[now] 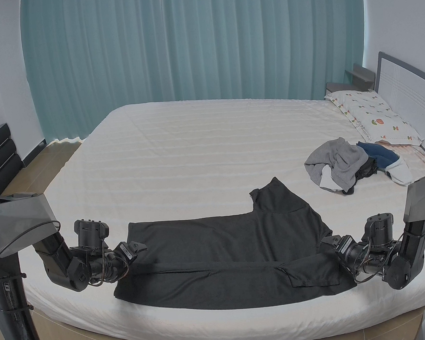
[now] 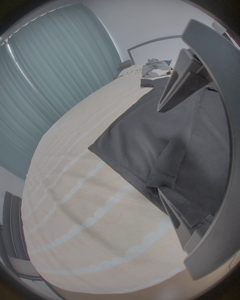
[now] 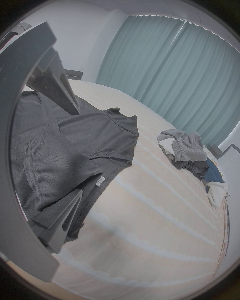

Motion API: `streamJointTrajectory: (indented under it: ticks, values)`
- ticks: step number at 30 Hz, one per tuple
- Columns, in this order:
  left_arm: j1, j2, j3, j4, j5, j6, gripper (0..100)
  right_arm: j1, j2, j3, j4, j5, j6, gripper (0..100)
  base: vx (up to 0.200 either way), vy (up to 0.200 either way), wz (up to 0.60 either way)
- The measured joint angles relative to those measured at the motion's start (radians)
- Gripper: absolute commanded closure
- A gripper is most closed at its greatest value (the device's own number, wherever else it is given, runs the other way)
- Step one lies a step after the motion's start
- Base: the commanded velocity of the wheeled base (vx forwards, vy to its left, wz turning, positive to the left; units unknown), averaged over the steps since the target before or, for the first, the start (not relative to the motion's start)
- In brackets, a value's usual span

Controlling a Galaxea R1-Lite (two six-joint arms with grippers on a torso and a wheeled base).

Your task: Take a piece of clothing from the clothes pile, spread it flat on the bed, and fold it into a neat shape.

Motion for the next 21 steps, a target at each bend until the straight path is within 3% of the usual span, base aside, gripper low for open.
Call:
streamJointTrajectory:
  ticks: [2,3,13,21]
  values:
    - [-0.003,0.004,0.0,0.004,0.008,0.007,0,0.0,0.0,0.0,0.0,0.0,0.0,0,0.0,0.0,0.0]
    - [-0.005,0.006,-0.002,0.01,0.012,0.009,100,0.0,0.0,0.0,0.0,0.0,0.0,0,0.0,0.0,0.0]
    - [-0.006,0.016,-0.018,0.036,0.086,0.009,100,-0.001,0.0,0.0,0.0,0.0,0.0,0,0.0,0.0,0.0]
    - [0.004,0.016,-0.017,0.036,0.102,0.003,100,-0.001,-0.006,-0.005,-0.001,-0.002,-0.002,0,0.0,0.0,0.0]
